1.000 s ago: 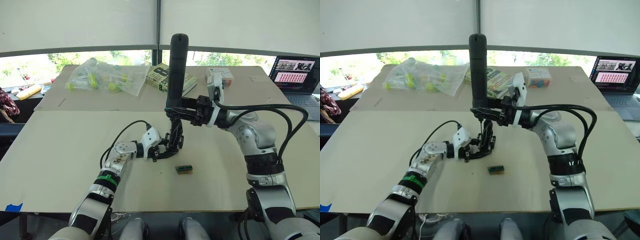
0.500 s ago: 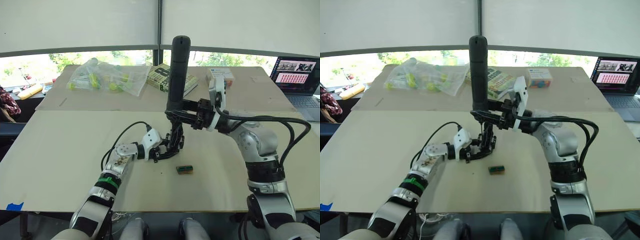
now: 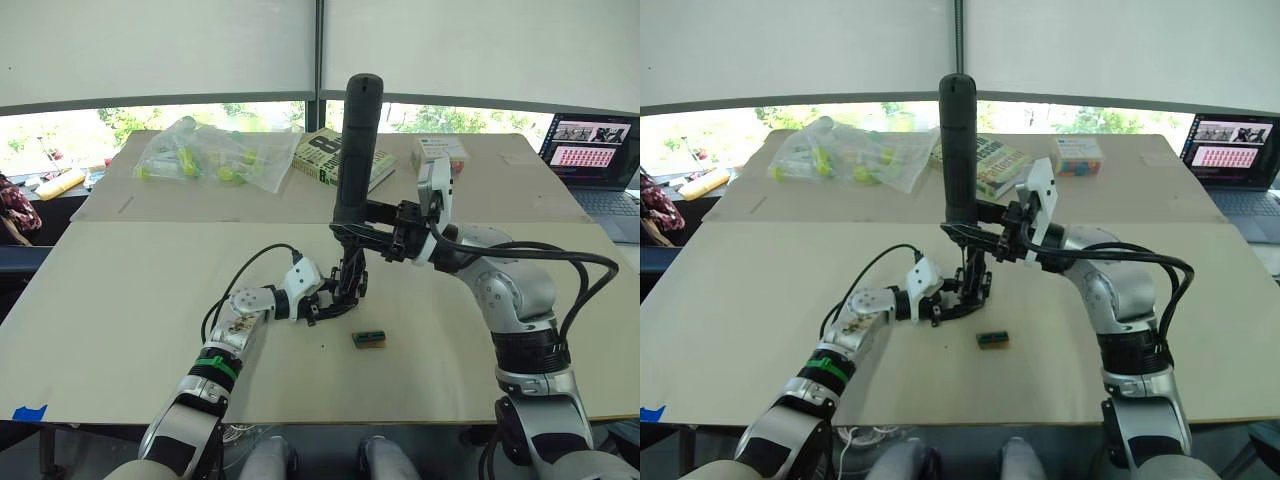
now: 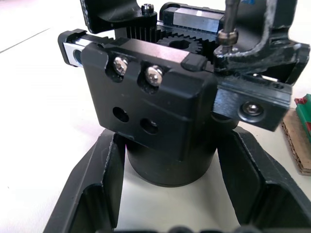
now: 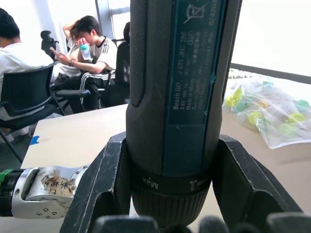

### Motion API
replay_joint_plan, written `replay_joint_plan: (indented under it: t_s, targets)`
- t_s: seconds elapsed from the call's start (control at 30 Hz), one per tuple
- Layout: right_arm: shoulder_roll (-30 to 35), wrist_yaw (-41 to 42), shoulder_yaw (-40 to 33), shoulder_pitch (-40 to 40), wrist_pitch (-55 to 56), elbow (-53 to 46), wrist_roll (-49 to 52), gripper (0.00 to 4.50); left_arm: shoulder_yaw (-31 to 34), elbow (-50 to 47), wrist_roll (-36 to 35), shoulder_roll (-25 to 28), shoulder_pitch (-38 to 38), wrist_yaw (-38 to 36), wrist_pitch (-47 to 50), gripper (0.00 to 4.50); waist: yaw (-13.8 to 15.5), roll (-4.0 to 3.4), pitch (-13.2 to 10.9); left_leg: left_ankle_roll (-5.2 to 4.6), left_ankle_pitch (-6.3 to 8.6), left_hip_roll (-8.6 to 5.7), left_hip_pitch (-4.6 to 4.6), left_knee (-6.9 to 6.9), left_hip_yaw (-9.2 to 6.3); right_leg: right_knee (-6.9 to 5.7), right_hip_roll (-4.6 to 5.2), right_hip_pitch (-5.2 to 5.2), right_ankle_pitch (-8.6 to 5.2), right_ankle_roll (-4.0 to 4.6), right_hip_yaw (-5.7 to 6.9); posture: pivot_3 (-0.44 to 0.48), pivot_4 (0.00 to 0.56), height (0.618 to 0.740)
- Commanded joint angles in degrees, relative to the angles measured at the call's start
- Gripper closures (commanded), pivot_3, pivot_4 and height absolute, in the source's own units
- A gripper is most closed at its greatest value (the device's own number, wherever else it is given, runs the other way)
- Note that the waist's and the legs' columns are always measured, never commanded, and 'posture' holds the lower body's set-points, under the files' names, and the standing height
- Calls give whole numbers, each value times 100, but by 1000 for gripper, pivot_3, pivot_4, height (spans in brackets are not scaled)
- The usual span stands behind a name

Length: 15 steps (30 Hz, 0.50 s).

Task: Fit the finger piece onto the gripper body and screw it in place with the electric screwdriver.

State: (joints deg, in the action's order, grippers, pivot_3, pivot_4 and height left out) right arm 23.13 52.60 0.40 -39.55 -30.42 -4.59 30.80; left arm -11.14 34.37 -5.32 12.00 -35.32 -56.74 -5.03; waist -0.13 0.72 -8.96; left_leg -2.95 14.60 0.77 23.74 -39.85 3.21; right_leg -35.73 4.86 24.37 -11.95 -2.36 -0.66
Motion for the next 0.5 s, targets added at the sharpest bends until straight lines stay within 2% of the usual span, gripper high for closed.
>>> replay_joint_plan:
  t_s: [0.03, 0.5]
  targets:
    - [14, -126, 215, 45, -70, 34, -201, 2576, -63, -87, 28, -29, 67, -16, 7, 2217, -1, 0, 0, 0, 0, 0, -1, 0, 0, 0, 0, 0, 0, 0, 0, 0, 150, 740]
    - [65, -390, 397, 114, -349, 244, -229, 2576, -69, -141, 12, -36, 108, 23, 51, 2217, -4, 1, 2, 0, 0, 1, -23, 0, 0, 0, 0, -16, 0, 0, -1, 0, 150, 740]
